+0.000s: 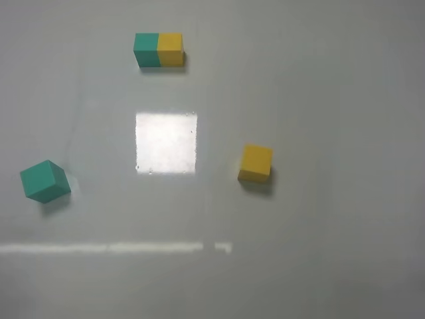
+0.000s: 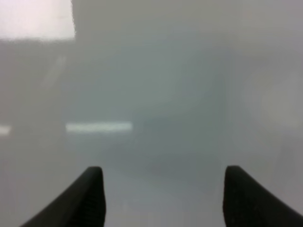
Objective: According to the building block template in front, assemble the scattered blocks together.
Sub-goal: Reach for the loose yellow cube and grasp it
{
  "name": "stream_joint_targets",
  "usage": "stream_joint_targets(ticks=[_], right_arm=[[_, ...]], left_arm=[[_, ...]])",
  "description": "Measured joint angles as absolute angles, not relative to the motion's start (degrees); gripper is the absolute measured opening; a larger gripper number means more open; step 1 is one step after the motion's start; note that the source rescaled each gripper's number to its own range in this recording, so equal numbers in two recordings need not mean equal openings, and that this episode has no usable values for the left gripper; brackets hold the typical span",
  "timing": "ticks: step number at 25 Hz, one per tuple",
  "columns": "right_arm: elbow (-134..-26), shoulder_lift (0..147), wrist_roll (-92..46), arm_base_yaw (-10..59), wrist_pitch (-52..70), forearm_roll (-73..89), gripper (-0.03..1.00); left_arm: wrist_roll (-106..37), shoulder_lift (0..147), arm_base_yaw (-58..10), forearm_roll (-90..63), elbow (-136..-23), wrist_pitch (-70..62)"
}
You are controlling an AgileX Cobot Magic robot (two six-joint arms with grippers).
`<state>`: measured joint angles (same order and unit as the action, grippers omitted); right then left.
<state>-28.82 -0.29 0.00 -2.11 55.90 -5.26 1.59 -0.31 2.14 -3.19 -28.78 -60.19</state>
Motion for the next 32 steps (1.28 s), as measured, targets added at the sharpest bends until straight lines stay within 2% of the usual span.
stream_joint_targets(ticks=[17,20,28,32], right_arm=[[-28.8,-0.3,0.0,-2.1,55.9,-5.3,0.4],[-29.4,-0.3,-4.6,-2.1,55.5,-4.1,0.4],[-41.8,10.8,-20.2,-1.7,52.1,-2.4,0.4],[-47.9,17.8,-22.8,2.1,49.7,-3.2,0.4]], left_arm=[[1.6,-0.3,2.1,-3.2,-28.8,-60.2],[1.6,-0.3,2.1,-3.2,-28.8,-60.2],[1.7,-0.3,2.1,-3.2,-28.8,-60.2],[1.7,-0.3,2.1,-3.2,-28.8,-60.2]])
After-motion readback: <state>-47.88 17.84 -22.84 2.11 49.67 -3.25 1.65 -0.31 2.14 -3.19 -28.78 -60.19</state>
